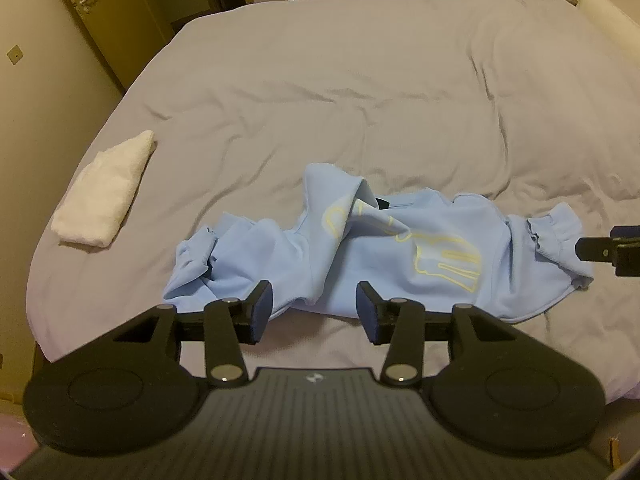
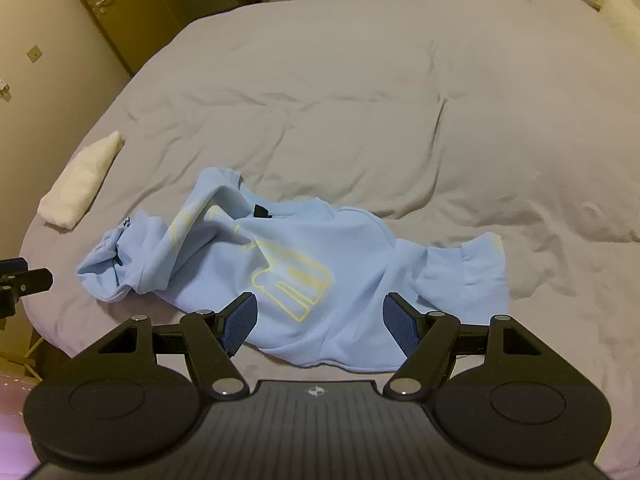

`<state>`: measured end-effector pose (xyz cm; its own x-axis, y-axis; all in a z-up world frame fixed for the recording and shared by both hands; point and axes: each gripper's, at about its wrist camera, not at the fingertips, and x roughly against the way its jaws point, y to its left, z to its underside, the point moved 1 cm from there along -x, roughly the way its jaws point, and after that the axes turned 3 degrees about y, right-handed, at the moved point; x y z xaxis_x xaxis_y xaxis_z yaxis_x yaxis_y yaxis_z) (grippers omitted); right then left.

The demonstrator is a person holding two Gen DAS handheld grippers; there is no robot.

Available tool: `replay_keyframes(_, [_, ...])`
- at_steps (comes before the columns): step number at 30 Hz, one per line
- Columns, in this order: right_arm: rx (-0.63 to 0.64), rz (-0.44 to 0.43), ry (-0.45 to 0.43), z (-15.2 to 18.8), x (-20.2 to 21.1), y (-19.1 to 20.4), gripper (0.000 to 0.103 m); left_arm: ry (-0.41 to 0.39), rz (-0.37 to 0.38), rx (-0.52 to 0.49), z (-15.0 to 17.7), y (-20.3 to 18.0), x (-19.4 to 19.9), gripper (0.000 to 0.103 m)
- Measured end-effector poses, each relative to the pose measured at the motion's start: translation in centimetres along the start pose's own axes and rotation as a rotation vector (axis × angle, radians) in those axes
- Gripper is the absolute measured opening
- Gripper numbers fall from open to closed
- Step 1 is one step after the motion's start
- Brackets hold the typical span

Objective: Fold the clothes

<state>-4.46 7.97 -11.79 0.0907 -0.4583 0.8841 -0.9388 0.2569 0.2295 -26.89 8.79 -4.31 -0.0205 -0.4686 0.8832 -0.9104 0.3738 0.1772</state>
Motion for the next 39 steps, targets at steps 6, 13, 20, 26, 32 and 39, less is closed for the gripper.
replay_keyframes(6, [-0.029, 0.0, 0.018, -1.2, -2.2, -0.8, 0.072, 0.059, 0.015, 0.026, -0.7, 1.5, -3.9, 0.042])
replay_keyframes(13, [-0.067, 0.008, 0.056, -3.1, -5.7, -1.8, 0.072, 0.109, 0.056, 0.017, -3.6, 3.3, -9.1, 0.042])
replay_keyframes(20, [-0.088, 0.013, 0.087, -5.2, -10.8, -1.7, 0.068, 0.167, 0.13, 0.001, -6.8, 4.7, -15.5, 0.042])
replay_keyframes(26, [-0.13, 0.024, 0.137, -6.6, -16.1, -2.2, 0.05, 0.21, 0.176, -0.017, -8.6, 6.2, -20.9, 0.042])
replay_keyframes(32, [-0.111, 0.076, 0.148, -9.0, -21.2, -3.1, 0.045, 0.247, 0.186, -0.021, -9.9, 7.0, -25.1, 0.042])
replay_keyframes(39, [-0.012, 0.097, 0.17, -11.3, -27.5, -3.8, 0.062, 0.276, 0.201, -0.025, -10.4, 7.3, -28.6, 0.042])
